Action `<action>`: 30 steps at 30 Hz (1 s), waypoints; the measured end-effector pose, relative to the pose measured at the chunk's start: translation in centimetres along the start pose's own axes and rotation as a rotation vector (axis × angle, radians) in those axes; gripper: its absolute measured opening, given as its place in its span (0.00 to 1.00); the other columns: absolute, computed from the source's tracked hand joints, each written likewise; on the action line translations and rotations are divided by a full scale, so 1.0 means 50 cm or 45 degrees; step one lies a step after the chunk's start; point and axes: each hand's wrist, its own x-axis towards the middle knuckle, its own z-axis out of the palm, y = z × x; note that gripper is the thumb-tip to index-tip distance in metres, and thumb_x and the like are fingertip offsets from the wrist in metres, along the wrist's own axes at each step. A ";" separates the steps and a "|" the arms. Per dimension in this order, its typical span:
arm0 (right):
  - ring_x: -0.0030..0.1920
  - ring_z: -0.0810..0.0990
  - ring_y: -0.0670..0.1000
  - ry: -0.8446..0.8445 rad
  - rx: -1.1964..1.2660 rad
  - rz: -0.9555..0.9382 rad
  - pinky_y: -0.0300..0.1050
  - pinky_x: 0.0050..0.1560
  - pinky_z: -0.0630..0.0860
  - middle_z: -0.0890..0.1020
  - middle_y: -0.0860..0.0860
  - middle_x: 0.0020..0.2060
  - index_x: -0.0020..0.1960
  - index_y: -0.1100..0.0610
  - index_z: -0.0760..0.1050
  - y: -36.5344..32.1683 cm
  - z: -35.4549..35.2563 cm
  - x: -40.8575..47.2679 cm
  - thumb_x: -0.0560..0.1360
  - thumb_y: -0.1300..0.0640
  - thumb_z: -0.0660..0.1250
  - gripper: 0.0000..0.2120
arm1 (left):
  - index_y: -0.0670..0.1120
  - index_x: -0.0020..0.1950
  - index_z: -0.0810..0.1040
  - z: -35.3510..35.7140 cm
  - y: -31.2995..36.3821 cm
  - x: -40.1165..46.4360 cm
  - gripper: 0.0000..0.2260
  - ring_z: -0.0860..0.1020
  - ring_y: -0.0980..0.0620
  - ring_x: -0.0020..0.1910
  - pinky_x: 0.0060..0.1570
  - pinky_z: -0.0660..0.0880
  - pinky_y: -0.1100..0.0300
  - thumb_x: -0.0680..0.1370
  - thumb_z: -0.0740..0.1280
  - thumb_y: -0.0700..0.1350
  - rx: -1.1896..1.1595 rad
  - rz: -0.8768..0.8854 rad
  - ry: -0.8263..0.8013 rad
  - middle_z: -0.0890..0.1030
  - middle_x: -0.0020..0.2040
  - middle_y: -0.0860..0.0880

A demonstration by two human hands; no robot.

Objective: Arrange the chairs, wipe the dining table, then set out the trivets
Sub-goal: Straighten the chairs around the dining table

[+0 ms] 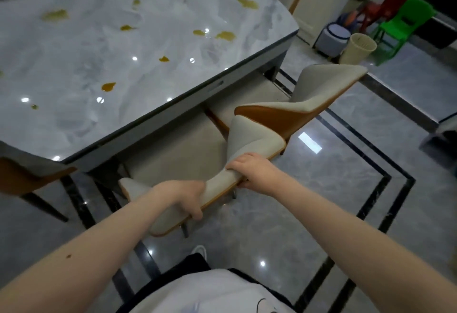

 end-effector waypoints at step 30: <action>0.57 0.77 0.55 -0.281 -0.136 -0.456 0.50 0.58 0.73 0.78 0.54 0.56 0.65 0.54 0.68 0.189 -0.042 0.032 0.77 0.56 0.66 0.18 | 0.35 0.62 0.75 0.063 0.178 -0.006 0.13 0.75 0.41 0.60 0.59 0.72 0.53 0.80 0.60 0.36 -0.535 -1.108 0.657 0.77 0.61 0.38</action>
